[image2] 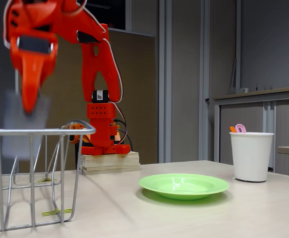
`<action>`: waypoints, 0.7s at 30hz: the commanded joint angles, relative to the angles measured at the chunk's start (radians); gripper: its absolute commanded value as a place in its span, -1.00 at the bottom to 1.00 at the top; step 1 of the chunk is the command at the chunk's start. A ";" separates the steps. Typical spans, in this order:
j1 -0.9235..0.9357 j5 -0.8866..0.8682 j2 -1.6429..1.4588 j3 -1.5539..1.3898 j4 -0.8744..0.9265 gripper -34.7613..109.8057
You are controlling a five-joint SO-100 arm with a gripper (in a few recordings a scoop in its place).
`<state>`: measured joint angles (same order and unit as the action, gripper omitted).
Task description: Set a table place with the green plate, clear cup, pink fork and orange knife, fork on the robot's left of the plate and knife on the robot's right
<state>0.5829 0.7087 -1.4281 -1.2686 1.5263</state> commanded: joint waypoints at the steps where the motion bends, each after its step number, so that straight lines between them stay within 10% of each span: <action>1: -0.037 -0.011 -0.201 -0.006 0.057 -0.10; 21: -0.531 -0.310 0.025 0.219 -0.026 -0.03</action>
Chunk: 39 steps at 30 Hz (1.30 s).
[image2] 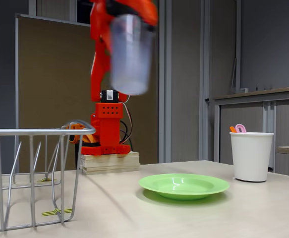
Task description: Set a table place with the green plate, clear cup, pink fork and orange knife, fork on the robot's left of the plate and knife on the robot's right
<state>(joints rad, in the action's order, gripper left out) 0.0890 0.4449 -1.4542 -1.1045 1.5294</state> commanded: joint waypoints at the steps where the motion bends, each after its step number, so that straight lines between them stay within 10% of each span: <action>1: -0.057 -0.071 0.080 0.064 -0.044 -0.02; 19: -0.272 -0.525 0.339 -0.066 -0.252 0.01; 39: -0.353 -0.649 0.583 0.149 -0.232 0.10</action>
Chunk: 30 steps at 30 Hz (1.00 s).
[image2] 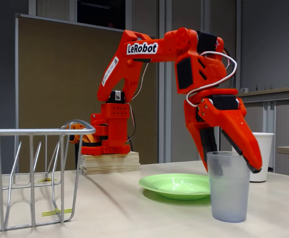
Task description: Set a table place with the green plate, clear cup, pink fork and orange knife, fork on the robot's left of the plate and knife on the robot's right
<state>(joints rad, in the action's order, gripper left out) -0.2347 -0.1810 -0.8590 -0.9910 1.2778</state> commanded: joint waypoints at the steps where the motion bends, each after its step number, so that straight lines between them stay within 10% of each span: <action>1: -0.031 -0.025 -0.009 0.038 0.021 0.11; 30: -0.133 -0.092 -0.433 -0.299 -0.015 0.26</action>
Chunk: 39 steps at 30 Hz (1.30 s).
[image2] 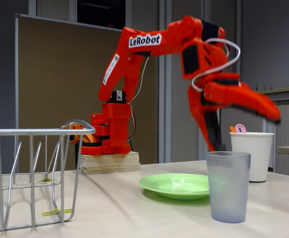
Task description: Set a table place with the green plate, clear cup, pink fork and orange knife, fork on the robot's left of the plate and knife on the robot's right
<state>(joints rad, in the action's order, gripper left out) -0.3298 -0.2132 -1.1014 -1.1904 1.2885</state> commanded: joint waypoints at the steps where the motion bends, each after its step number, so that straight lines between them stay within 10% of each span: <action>1: -0.051 -0.107 -0.245 -0.155 -0.029 0.22; 19: -0.434 -0.775 -0.701 -0.534 0.144 -0.11; 39: -0.747 -0.908 -0.443 -0.336 0.021 -0.22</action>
<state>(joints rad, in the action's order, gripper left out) -1.0431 -1.1275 -1.5493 -1.5493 1.3238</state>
